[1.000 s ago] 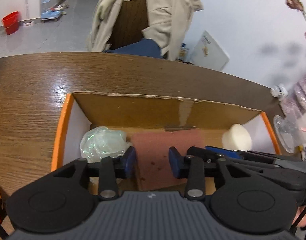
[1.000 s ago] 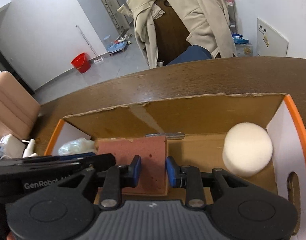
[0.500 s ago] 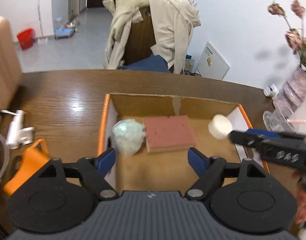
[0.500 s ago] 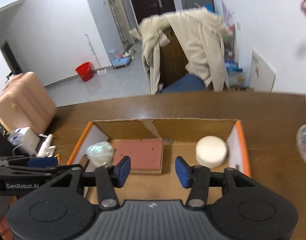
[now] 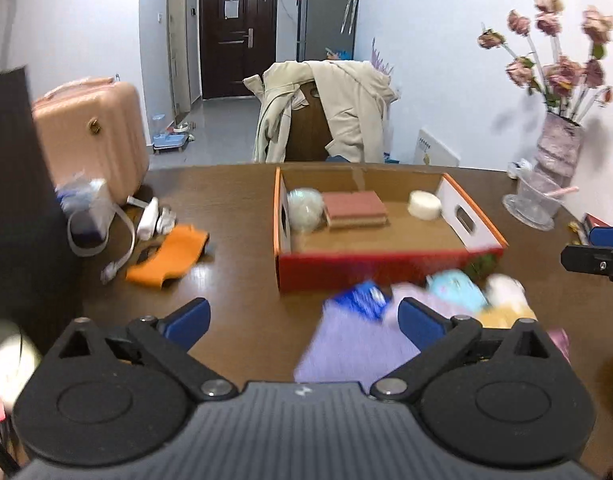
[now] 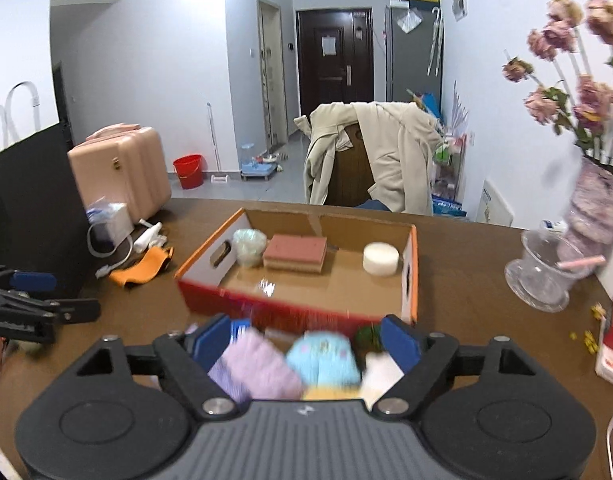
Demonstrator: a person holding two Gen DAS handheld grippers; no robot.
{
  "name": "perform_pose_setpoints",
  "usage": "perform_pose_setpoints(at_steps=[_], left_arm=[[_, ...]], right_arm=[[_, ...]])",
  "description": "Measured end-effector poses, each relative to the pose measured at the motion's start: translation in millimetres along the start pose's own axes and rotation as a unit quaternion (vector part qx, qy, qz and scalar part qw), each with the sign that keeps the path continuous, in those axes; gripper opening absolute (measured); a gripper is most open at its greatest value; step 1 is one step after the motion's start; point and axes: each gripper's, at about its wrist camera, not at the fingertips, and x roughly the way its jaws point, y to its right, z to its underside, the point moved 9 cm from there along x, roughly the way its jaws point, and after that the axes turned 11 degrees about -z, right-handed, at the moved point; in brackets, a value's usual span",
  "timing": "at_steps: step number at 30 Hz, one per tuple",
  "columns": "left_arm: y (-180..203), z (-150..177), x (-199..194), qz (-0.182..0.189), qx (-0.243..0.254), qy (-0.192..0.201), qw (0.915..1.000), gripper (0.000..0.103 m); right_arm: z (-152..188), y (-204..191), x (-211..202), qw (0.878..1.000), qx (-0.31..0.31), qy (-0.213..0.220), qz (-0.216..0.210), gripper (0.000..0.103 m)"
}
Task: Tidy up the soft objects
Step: 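Move both tools back toward the lavender pouch on the table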
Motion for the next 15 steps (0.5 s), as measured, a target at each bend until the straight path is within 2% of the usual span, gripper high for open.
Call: perform_pose_setpoints(at_steps=[7, 9, 11, 13, 15], left_arm=[[-10.1, 86.7, -54.9, 0.009, -0.056, 0.031, 0.9979, 0.103], [-15.8, 107.8, -66.2, -0.003, -0.067, 0.053, 0.9963, 0.103], [-23.3, 125.9, -77.3, -0.019, -0.084, 0.096, 0.9917, 0.103], [-25.8, 143.1, -81.8, -0.037, -0.08, 0.115, 0.9894, 0.103], [-19.9, 155.6, -79.5, -0.03, -0.068, 0.105, 0.9917, 0.103]], right_arm=[[90.4, -20.3, -55.8, 0.999, 0.01, 0.046, 0.013, 0.088], [113.6, -27.4, -66.9, 0.998, 0.001, 0.061, 0.016, 0.091], [137.6, -34.6, -75.8, 0.997, -0.008, 0.078, 0.012, 0.096], [158.0, -41.5, -79.9, 0.996, -0.017, 0.087, 0.018, 0.096], [174.9, -46.5, -81.2, 0.995, -0.016, 0.091, 0.022, 0.096]])
